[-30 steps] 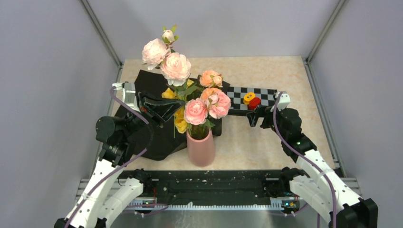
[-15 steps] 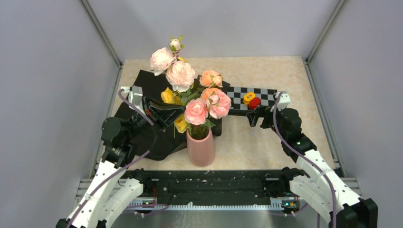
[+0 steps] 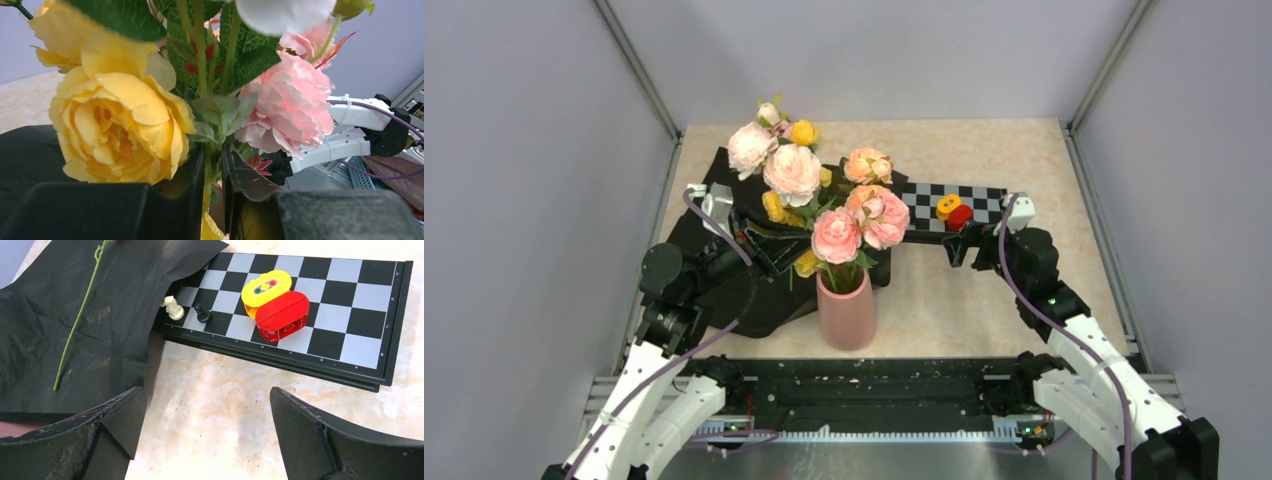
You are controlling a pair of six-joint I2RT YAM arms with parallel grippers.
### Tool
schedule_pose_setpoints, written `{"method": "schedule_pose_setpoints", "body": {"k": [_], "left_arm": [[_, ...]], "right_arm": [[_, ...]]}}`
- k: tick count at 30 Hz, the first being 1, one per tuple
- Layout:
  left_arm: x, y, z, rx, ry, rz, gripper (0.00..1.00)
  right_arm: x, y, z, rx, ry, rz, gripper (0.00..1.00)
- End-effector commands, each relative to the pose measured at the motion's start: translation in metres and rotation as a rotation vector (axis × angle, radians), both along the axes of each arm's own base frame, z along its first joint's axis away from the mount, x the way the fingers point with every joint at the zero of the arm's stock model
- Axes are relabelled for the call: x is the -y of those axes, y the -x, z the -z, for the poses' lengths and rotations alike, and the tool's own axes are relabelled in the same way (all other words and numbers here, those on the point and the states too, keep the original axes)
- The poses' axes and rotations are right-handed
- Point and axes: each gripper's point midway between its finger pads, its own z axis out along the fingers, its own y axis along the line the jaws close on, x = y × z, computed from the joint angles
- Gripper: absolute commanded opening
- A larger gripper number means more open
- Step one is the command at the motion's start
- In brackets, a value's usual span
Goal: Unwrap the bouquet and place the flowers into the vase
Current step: Insert the fake flower into the vase.
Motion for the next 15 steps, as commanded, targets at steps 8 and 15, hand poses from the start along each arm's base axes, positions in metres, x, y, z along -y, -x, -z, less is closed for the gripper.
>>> {"method": "schedule_pose_setpoints", "body": {"k": [8, 15], "left_arm": [[-0.003, 0.016, -0.03, 0.072, -0.035, 0.024, 0.39], [-0.006, 0.02, -0.032, 0.067, -0.063, 0.014, 0.47]], "right_arm": [[0.002, -0.007, -0.018, 0.063, -0.017, 0.011, 0.95], [0.002, -0.006, -0.017, 0.061, -0.015, 0.01, 0.95]]}}
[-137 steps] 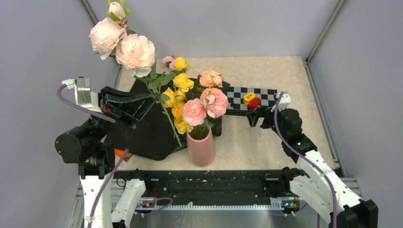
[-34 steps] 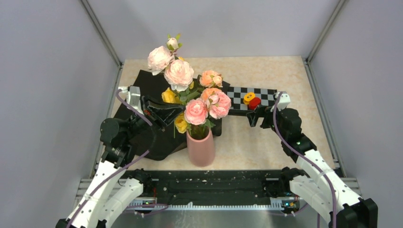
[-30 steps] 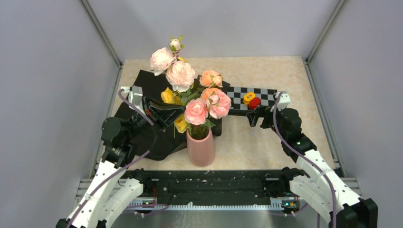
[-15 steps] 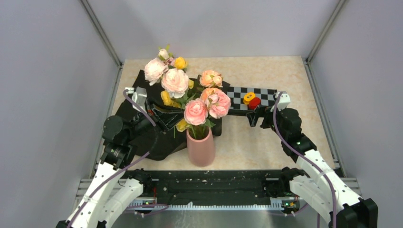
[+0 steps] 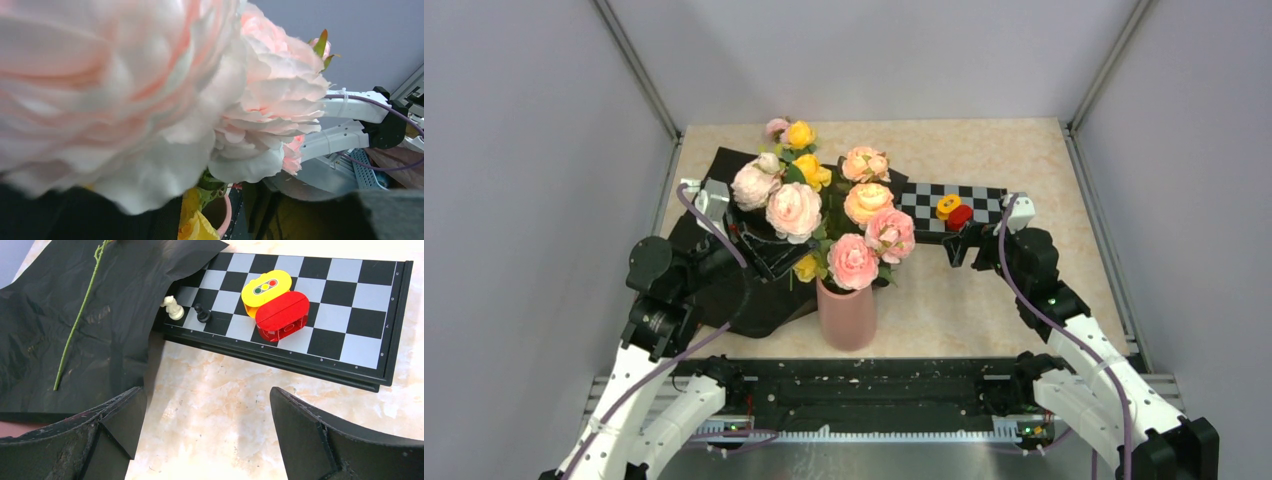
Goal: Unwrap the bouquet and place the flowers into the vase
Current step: Insert the fake flower into the vase.
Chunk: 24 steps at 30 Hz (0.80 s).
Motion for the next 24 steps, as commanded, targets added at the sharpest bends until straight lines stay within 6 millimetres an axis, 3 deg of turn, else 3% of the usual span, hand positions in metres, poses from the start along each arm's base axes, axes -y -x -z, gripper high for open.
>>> {"method": "schedule_pose_setpoints", "body": {"k": [1, 11, 20, 24], "left_arm": [[-0.004, 0.011, -0.015, 0.046, -0.013, 0.003, 0.49], [-0.009, 0.022, -0.029, 0.064, -0.018, -0.004, 0.66], [-0.02, 0.03, -0.045, 0.094, 0.0, -0.054, 0.9], [-0.024, 0.026, -0.054, 0.094, 0.017, -0.099, 0.93]], "right_arm": [[0.002, -0.006, -0.018, 0.062, -0.016, 0.011, 0.95], [0.002, -0.006, -0.019, 0.064, -0.018, 0.008, 0.95], [0.001, -0.006, -0.019, 0.065, -0.02, 0.005, 0.95], [0.001, -0.006, -0.019, 0.065, -0.02, 0.003, 0.95]]}}
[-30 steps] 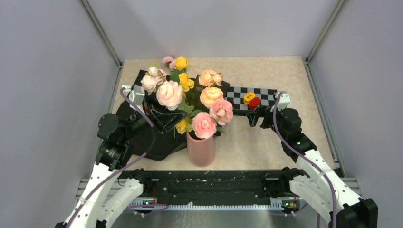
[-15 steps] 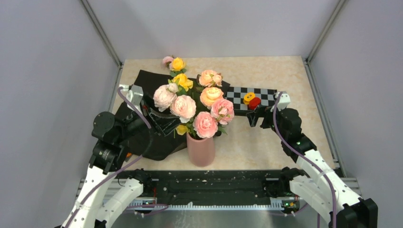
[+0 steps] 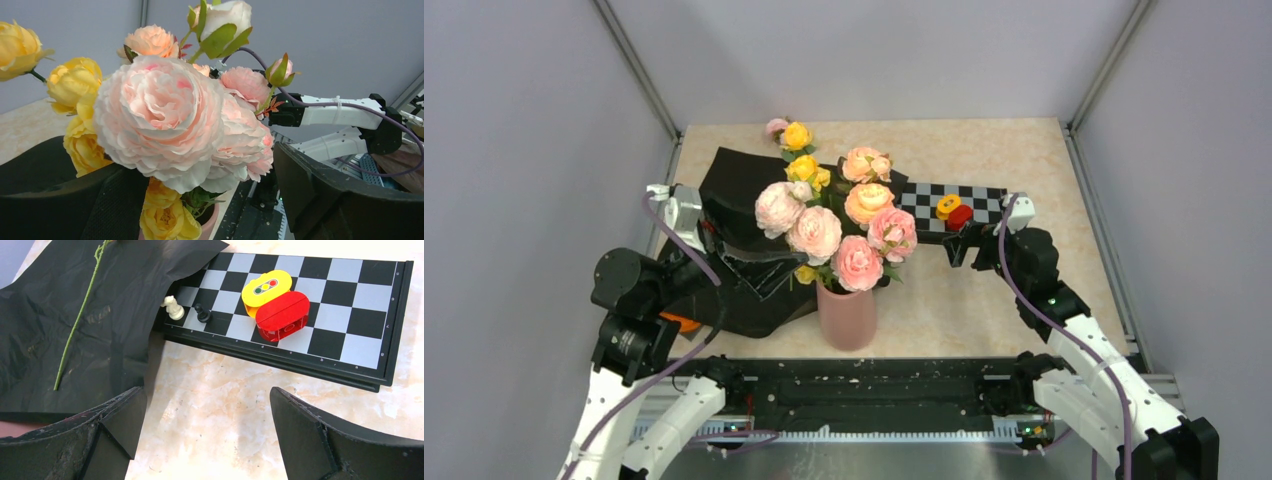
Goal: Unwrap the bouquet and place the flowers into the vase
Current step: Insert the fake flower into the vase, then pick up the fake flower from the wrapping paper.
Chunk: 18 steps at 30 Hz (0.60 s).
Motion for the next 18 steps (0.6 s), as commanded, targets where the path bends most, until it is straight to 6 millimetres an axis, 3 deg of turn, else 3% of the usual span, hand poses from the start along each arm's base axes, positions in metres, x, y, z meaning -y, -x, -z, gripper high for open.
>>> {"method": "schedule_pose_setpoints", "body": {"k": [1, 8, 14, 16, 18], "left_arm": [[-0.009, 0.0, -0.025, 0.053, 0.035, -0.063, 0.94], [-0.023, -0.009, -0.043, 0.093, 0.009, -0.18, 0.99], [-0.021, -0.013, -0.056, 0.115, -0.009, -0.176, 0.99], [-0.018, -0.015, -0.057, 0.113, -0.015, -0.164, 0.96], [-0.014, -0.017, -0.055, 0.107, -0.02, -0.142, 0.86]], "right_arm": [[0.001, -0.006, -0.019, 0.066, -0.02, 0.003, 0.95], [0.001, -0.006, -0.021, 0.07, -0.02, 0.002, 0.95], [0.001, -0.006, -0.021, 0.07, -0.02, 0.002, 0.95], [0.001, -0.006, -0.02, 0.068, -0.019, 0.003, 0.95], [0.001, -0.006, -0.02, 0.068, -0.019, 0.003, 0.95]]}}
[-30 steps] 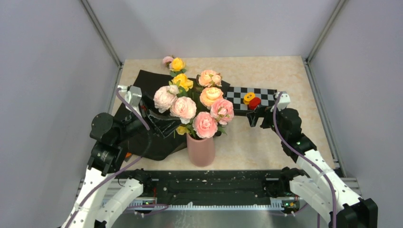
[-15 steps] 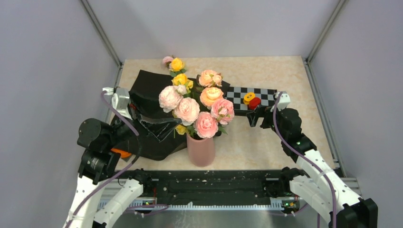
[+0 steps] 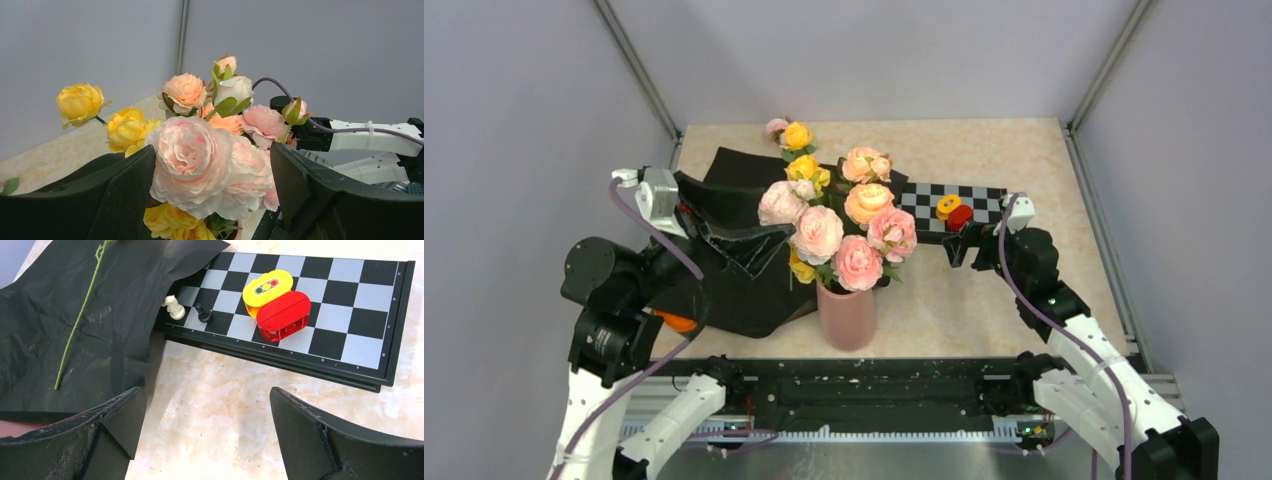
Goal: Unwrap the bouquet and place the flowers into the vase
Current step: Pick up the fake flower from the wrapping paper.
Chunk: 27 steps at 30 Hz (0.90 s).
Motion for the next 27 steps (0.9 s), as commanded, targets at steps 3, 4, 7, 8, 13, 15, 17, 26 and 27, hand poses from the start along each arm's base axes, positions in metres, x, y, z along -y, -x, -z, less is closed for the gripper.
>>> {"method": "schedule_pose_setpoints", "body": {"k": [3, 4, 7, 8, 13, 15, 17, 26, 27], "left_arm": [[0.01, -0.009, 0.001, -0.004, -0.021, 0.037, 0.72], [0.011, -0.01, 0.003, -0.01, -0.023, 0.041, 0.68], [0.014, -0.012, 0.01, -0.03, -0.024, 0.057, 0.55], [0.016, -0.012, 0.012, -0.036, -0.024, 0.066, 0.51], [0.024, -0.007, 0.03, -0.07, -0.046, 0.141, 0.34], [0.027, -0.006, 0.04, -0.092, -0.059, 0.161, 0.31], [0.027, -0.006, 0.048, -0.107, -0.066, 0.16, 0.28], [0.022, -0.001, 0.041, -0.073, -0.054, 0.141, 0.39], [0.022, 0.0, 0.039, -0.068, -0.052, 0.144, 0.42]], "right_arm": [[0.002, -0.006, -0.02, 0.069, -0.017, 0.007, 0.95], [0.002, -0.006, -0.019, 0.068, -0.017, 0.007, 0.95], [0.002, -0.006, -0.019, 0.069, -0.017, 0.007, 0.95], [0.002, -0.006, -0.019, 0.068, -0.017, 0.007, 0.95], [0.001, -0.006, -0.019, 0.069, -0.019, 0.006, 0.95], [0.002, -0.006, -0.019, 0.067, -0.02, 0.008, 0.95], [0.002, -0.006, -0.019, 0.068, -0.019, 0.008, 0.95], [0.002, -0.006, -0.018, 0.066, -0.018, 0.007, 0.95], [0.002, -0.006, -0.018, 0.065, -0.018, 0.007, 0.95]]}}
